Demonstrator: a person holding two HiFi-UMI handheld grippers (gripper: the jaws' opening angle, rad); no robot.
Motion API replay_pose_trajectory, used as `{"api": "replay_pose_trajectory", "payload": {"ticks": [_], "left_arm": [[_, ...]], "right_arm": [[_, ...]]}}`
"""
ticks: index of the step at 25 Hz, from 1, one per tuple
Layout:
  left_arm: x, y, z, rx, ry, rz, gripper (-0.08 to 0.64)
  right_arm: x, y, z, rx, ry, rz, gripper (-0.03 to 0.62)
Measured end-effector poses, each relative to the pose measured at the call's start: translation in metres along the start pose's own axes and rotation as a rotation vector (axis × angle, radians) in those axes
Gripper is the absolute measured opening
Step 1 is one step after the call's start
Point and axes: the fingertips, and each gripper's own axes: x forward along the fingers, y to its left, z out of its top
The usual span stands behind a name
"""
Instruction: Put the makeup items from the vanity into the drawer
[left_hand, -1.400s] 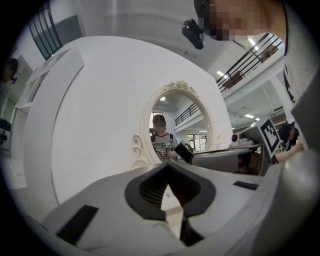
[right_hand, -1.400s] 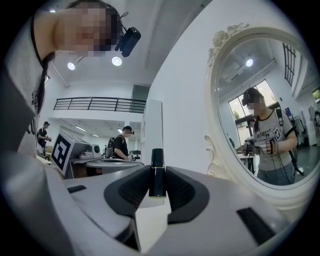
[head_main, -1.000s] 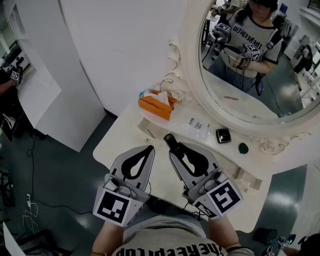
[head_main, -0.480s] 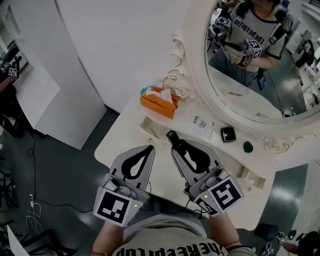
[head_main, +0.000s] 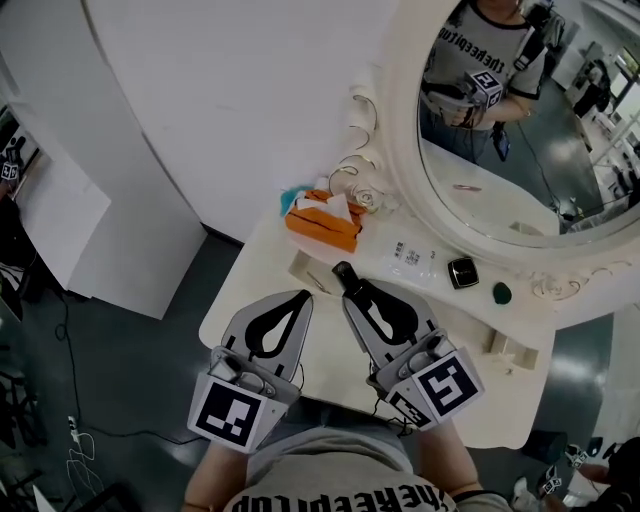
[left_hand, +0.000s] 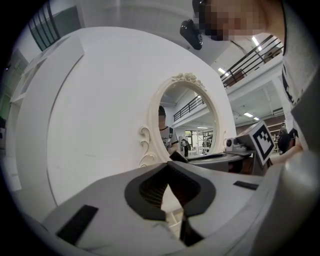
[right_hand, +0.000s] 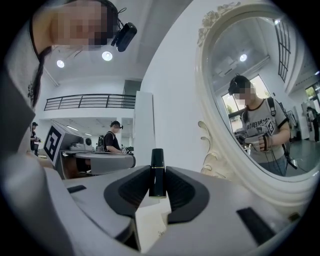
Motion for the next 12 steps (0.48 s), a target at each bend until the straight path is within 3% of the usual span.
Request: {"api": "replay_pose_trajectory", "payload": {"ticks": [12], "left_arm": [[0.007,0.044,-0.002,-0.006,0.005,-0.100,0.015]], "right_arm": [[0.044,-0.003,-0.013,-0.001,0.052,-0.103,0.120]]}}
